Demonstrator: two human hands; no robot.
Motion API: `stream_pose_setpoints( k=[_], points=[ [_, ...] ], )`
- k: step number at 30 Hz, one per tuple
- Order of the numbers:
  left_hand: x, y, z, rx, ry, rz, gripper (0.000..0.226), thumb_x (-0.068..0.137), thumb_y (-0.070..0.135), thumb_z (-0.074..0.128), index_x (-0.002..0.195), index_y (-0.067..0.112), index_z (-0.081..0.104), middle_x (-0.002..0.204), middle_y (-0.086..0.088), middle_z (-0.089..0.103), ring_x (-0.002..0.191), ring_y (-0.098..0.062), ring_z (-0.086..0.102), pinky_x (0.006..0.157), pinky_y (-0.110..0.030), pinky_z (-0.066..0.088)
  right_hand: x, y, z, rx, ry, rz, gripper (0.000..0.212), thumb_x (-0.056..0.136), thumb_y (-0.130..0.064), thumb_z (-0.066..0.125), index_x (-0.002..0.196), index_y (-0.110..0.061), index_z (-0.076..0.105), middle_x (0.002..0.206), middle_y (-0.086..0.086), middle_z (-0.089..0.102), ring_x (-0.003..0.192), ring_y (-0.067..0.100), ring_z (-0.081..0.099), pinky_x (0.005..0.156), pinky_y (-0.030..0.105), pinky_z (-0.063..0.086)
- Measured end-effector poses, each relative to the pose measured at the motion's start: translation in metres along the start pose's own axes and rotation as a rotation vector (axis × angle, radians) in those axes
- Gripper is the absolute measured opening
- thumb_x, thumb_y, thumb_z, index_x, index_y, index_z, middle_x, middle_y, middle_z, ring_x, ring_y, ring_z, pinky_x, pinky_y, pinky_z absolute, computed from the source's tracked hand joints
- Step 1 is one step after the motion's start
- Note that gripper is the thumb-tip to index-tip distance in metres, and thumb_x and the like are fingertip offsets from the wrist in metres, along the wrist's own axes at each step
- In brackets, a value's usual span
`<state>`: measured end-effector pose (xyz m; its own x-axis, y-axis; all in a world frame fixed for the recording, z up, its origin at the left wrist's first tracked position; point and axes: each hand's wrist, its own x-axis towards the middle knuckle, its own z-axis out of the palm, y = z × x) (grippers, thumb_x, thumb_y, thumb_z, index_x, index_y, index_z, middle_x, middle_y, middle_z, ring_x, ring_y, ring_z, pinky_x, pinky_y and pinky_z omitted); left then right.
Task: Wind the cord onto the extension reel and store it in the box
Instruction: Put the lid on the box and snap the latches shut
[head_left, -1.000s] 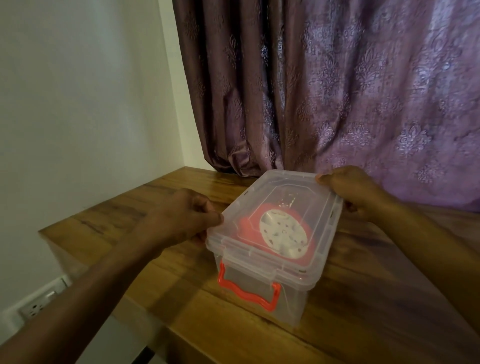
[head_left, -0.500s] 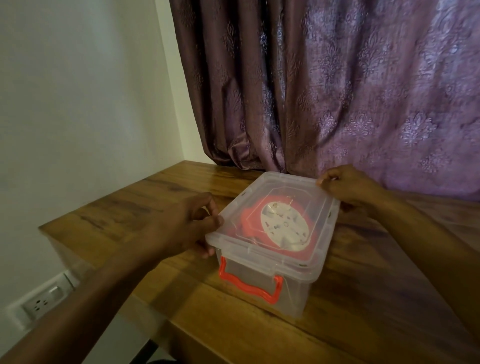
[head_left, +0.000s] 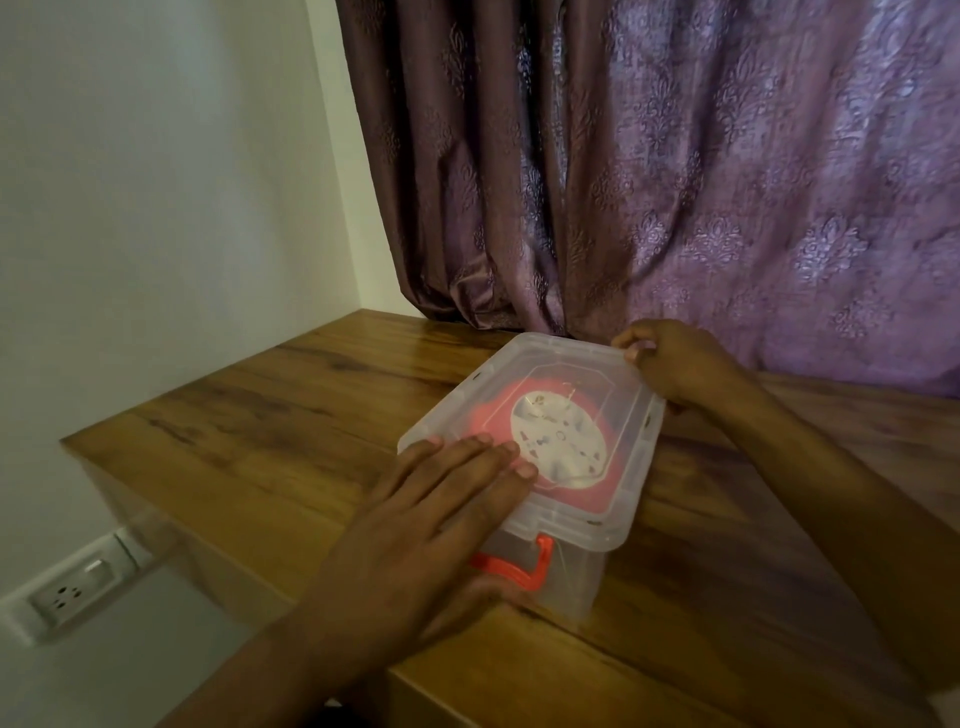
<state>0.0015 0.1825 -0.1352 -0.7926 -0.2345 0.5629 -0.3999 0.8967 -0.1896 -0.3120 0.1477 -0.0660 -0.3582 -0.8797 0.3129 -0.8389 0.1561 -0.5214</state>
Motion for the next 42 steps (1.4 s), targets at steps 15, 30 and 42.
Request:
stream_pose_setpoints(
  k=[15, 30, 42],
  points=[
    [0.009, -0.024, -0.016, -0.240, 0.157, 0.002, 0.036, 0.092, 0.024, 0.054, 0.127, 0.017, 0.058, 0.131, 0.002, 0.059, 0.124, -0.009, 0.052, 0.102, -0.037, 0.047, 0.024, -0.007, 0.011, -0.032, -0.019, -0.032, 0.024, 0.092, -0.023, 0.051, 0.105, -0.032, 0.068, 0.110, 0.004, 0.069, 0.077, 0.021, 0.062, 0.074, 0.032, 0.053],
    [0.024, -0.012, -0.016, -0.587, 0.301, -0.216, 0.022, 0.087, 0.026, 0.059, 0.105, 0.020, 0.071, 0.105, 0.010, 0.071, 0.104, -0.008, 0.061, 0.088, -0.036, 0.052, 0.023, -0.005, 0.012, 0.006, 0.011, -0.034, 0.023, 0.091, -0.024, 0.056, 0.110, -0.030, 0.068, 0.112, 0.003, 0.069, 0.073, 0.020, 0.061, 0.065, 0.024, 0.050],
    [0.020, -0.059, -0.036, -0.770, -0.040, -0.427, 0.014, 0.089, 0.039, 0.057, 0.095, 0.036, 0.069, 0.110, 0.015, 0.063, 0.112, -0.007, 0.055, 0.094, -0.034, 0.049, -0.004, -0.015, 0.009, -0.080, 0.041, 0.060, 0.021, 0.089, -0.027, 0.043, 0.099, -0.026, 0.061, 0.114, 0.012, 0.063, 0.101, 0.035, 0.057, 0.091, 0.045, 0.046]
  ],
)
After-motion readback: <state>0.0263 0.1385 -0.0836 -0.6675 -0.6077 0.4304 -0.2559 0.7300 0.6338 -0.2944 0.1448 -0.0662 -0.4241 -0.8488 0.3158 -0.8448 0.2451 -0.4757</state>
